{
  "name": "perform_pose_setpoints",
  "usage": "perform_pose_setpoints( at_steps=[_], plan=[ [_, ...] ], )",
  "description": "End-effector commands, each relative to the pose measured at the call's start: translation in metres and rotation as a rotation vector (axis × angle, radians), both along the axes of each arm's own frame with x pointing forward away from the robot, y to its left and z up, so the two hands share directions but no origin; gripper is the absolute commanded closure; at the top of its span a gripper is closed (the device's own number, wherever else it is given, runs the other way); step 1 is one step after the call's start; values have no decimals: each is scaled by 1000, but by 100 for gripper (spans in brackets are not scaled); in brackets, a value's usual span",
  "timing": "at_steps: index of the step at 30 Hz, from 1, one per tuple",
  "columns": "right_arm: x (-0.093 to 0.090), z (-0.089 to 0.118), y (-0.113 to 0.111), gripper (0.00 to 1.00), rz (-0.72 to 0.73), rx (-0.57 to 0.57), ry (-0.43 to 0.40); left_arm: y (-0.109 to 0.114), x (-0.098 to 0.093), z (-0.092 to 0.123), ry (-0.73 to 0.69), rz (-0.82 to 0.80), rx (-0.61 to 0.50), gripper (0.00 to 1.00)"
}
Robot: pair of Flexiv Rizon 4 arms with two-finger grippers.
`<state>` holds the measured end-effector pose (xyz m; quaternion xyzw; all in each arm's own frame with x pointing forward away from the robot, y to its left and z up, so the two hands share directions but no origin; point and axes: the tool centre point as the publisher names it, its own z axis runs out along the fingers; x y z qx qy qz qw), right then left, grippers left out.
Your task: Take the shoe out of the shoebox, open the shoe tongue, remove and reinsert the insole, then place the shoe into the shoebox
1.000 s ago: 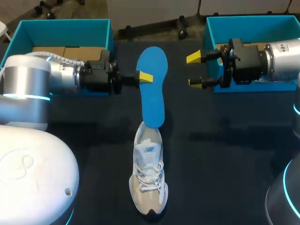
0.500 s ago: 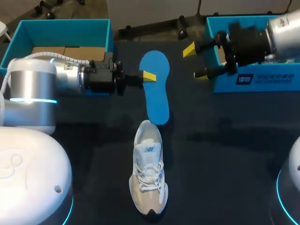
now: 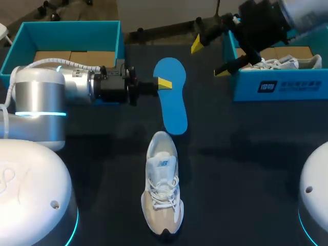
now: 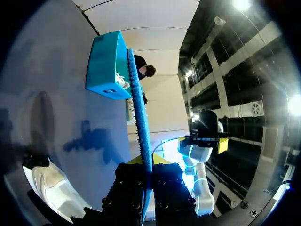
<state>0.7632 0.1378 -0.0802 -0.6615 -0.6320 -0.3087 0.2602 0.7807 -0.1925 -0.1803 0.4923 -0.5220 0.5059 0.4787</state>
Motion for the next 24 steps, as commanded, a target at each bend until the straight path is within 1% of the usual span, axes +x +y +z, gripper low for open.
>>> perform_pose_setpoints(
  at_steps=[1,6,9,15,24],
  plan=[
    [6,7,11,0,-4,-363,44,0,-1,0,-1,1,1,100],
    [1,12,22,0,-14,-462,55,0,-1,0,-1,1,1,100],
    [-4,18,29,0,-27,-542,55,0,-1,0,-1,1,1,100],
    [-10,25,41,0,2,-634,50,0,-1,0,-1,1,1,100],
    [-6,23,59,0,45,-754,56,0,-1,0,-1,1,1,100]
  ],
)
